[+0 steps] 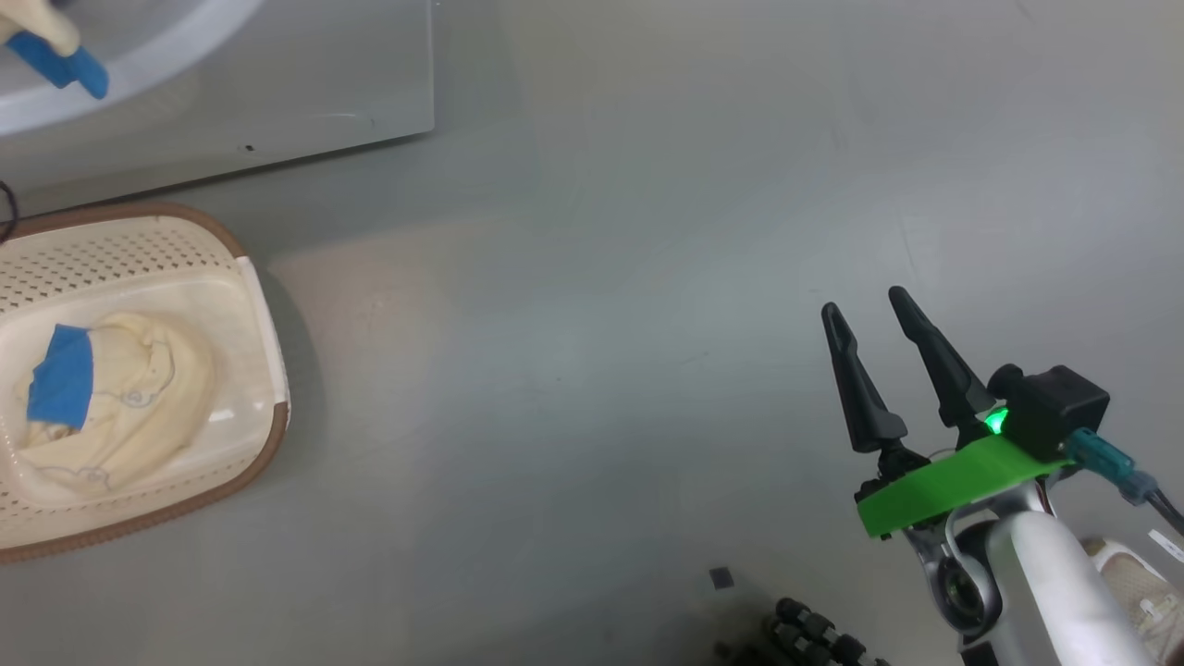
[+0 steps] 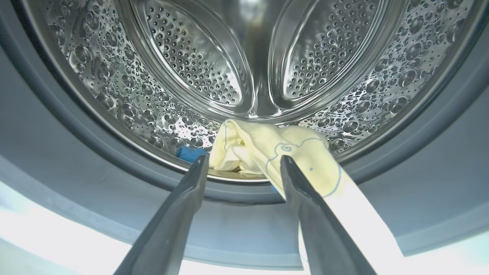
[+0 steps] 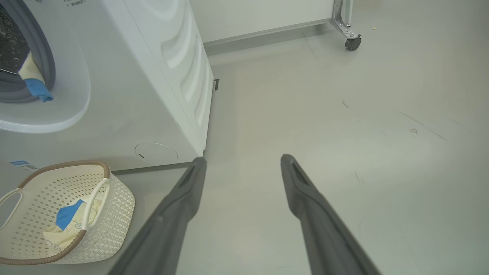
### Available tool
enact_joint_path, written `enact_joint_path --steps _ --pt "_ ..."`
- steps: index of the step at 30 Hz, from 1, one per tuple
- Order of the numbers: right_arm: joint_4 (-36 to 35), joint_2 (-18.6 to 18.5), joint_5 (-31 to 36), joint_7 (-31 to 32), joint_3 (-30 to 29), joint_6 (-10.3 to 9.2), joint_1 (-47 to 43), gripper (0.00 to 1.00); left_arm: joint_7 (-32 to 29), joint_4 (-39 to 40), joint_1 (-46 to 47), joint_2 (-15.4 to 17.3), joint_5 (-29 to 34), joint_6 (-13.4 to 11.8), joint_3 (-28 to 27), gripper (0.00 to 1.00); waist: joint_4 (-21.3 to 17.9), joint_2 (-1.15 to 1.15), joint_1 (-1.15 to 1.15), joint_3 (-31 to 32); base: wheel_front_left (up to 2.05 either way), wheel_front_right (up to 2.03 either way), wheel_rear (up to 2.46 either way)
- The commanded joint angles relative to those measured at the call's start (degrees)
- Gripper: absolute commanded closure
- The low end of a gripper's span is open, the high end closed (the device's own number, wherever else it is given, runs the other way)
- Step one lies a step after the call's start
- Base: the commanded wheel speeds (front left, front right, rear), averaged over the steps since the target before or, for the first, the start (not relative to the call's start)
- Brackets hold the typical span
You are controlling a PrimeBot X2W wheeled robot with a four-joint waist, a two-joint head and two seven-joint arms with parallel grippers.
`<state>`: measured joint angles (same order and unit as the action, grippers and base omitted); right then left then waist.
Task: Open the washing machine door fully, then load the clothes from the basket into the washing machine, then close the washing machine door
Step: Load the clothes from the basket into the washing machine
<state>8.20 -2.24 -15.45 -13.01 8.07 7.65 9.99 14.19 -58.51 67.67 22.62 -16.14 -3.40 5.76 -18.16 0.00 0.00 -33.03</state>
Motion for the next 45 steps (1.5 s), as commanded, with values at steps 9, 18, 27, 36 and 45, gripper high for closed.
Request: enact_joint_path --steps 9,18,27,36,45 --pt "-3.1 -0.6 2.4 1.3 -2.0 -0.16 0.4 0.0 0.8 16.1 -14.6 -3.2 -1.3 -3.4 -5.1 0.0 4.7 0.0 0.0 3.3 0.0 0.0 0.0" --pt "-4.8 -0.6 5.6 3.7 -5.7 -0.16 -1.6 0.0 0.8 35.2 -34.3 -10.8 0.2 -3.9 -7.1 0.0 9.5 0.0 0.0 9.4 0.0 0.0 0.0" --pt "-5.9 -0.6 8.0 5.6 -7.4 -0.16 -3.5 0.0 0.8 43.6 -47.2 -14.0 2.0 -3.7 -6.8 0.0 12.5 0.0 0.0 15.0 0.0 0.0 0.0" --pt "-7.4 -0.8 9.8 8.0 -9.4 -0.16 -7.1 0.0 0.7 48.0 -57.1 -15.4 2.8 -3.8 -4.9 0.0 15.4 0.0 0.0 21.8 0.0 0.0 0.0" --pt "-9.2 -1.2 10.3 10.1 -9.7 -0.16 -9.9 0.0 -0.6 49.5 -61.7 -15.9 2.5 -3.5 -2.9 0.0 16.5 0.0 0.0 25.9 0.0 0.0 0.0"
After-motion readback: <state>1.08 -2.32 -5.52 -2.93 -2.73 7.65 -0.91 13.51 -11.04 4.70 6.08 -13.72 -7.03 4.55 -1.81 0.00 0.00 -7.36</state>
